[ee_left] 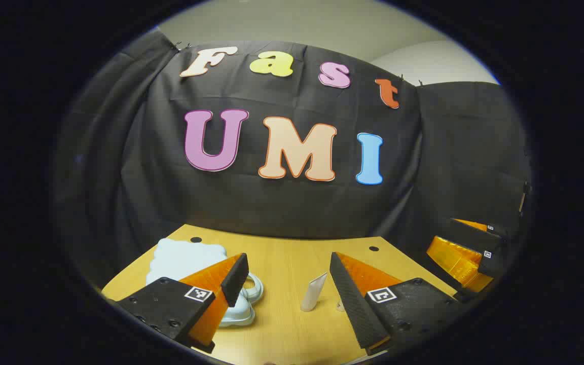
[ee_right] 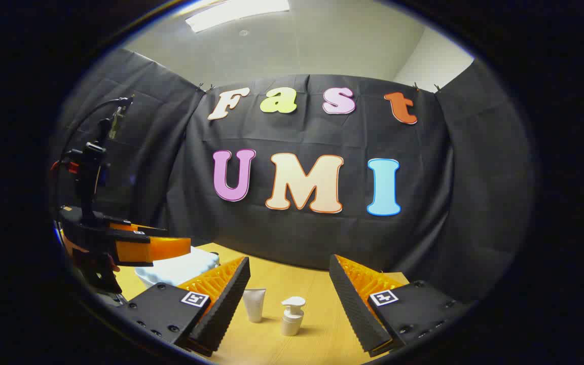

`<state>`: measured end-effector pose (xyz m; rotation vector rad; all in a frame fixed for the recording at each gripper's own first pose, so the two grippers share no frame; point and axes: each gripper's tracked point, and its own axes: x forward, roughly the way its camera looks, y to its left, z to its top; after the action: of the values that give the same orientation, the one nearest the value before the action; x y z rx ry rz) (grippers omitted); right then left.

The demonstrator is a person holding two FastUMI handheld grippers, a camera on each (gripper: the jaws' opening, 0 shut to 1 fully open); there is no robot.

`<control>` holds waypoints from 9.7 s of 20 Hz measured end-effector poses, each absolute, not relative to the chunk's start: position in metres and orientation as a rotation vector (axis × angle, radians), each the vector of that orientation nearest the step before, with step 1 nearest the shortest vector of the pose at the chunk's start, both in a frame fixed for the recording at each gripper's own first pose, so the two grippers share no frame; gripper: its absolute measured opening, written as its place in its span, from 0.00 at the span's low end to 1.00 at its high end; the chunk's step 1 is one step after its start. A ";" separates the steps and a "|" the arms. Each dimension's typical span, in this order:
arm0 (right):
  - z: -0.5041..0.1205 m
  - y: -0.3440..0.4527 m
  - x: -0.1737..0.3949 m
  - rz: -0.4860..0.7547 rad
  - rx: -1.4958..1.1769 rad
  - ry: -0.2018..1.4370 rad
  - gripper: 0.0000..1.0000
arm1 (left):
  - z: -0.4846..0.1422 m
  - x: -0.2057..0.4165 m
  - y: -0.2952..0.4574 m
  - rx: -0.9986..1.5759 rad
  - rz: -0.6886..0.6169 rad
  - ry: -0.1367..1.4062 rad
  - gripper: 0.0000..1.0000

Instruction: First open the suitcase, pack the skin care products into it, and then close the suitcase.

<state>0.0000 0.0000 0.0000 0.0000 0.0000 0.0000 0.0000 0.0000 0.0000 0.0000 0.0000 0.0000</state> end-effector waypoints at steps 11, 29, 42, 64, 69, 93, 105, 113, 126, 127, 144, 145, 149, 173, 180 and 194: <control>-0.004 -0.005 0.007 0.012 -0.030 0.009 0.99 | -0.013 0.013 -0.004 -0.038 0.000 0.043 0.94; -0.034 -0.003 -0.013 -0.003 -0.009 0.105 0.99 | -0.098 0.159 0.042 -0.166 -0.034 0.561 0.95; -0.048 -0.012 -0.021 -0.035 -0.012 0.158 0.99 | -0.200 0.197 0.085 -0.236 0.132 0.977 0.87; -0.058 -0.021 -0.030 -0.066 -0.039 0.191 0.99 | -0.247 0.183 0.093 -0.101 0.086 1.290 0.27; -0.057 -0.017 -0.024 -0.055 -0.051 0.189 0.99 | -0.246 0.183 0.090 -0.077 0.052 1.311 0.07; -0.052 0.007 -0.008 0.006 -0.053 0.166 0.99 | -0.033 0.131 0.141 -0.465 -0.154 0.888 0.00; -0.037 0.047 0.016 0.078 -0.010 0.108 0.99 | -0.004 -0.028 0.306 -0.567 0.007 0.712 0.00; -0.036 0.065 0.020 0.086 -0.011 0.099 0.99 | -0.051 -0.088 0.344 -0.590 0.024 0.680 0.00; -0.029 0.061 0.007 0.042 -0.066 0.109 0.99 | -0.149 -0.092 0.379 -0.843 -0.098 0.487 0.00; -0.029 0.059 0.006 0.038 -0.079 0.113 0.99 | -0.151 -0.095 0.380 -0.894 -0.119 0.451 0.00; -0.059 0.041 -0.011 0.039 -0.059 0.159 0.99 | -0.189 -0.175 0.418 -0.618 0.271 0.480 0.95; -0.065 0.037 -0.011 0.038 -0.051 0.167 0.99 | -0.168 -0.174 0.414 -0.570 0.281 0.436 0.95; -0.084 0.013 0.002 0.015 -0.025 0.186 0.99 | -0.078 -0.151 0.357 -0.326 0.252 0.260 0.95; -0.270 -0.015 0.082 0.041 0.009 0.398 0.99 | -0.226 0.144 -0.056 -0.087 -0.328 0.391 0.94; -0.294 -0.017 0.104 0.040 0.036 0.435 0.99 | -0.255 0.169 -0.054 -0.089 -0.299 0.448 0.62; -0.296 -0.012 0.115 0.066 0.072 0.498 0.60 | -0.154 0.150 -0.021 -0.140 -0.335 0.386 0.36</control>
<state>0.1149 -0.0116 -0.2960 0.0719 0.4980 0.0662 0.1504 -0.0213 -0.1535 -0.1397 0.3864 -0.3354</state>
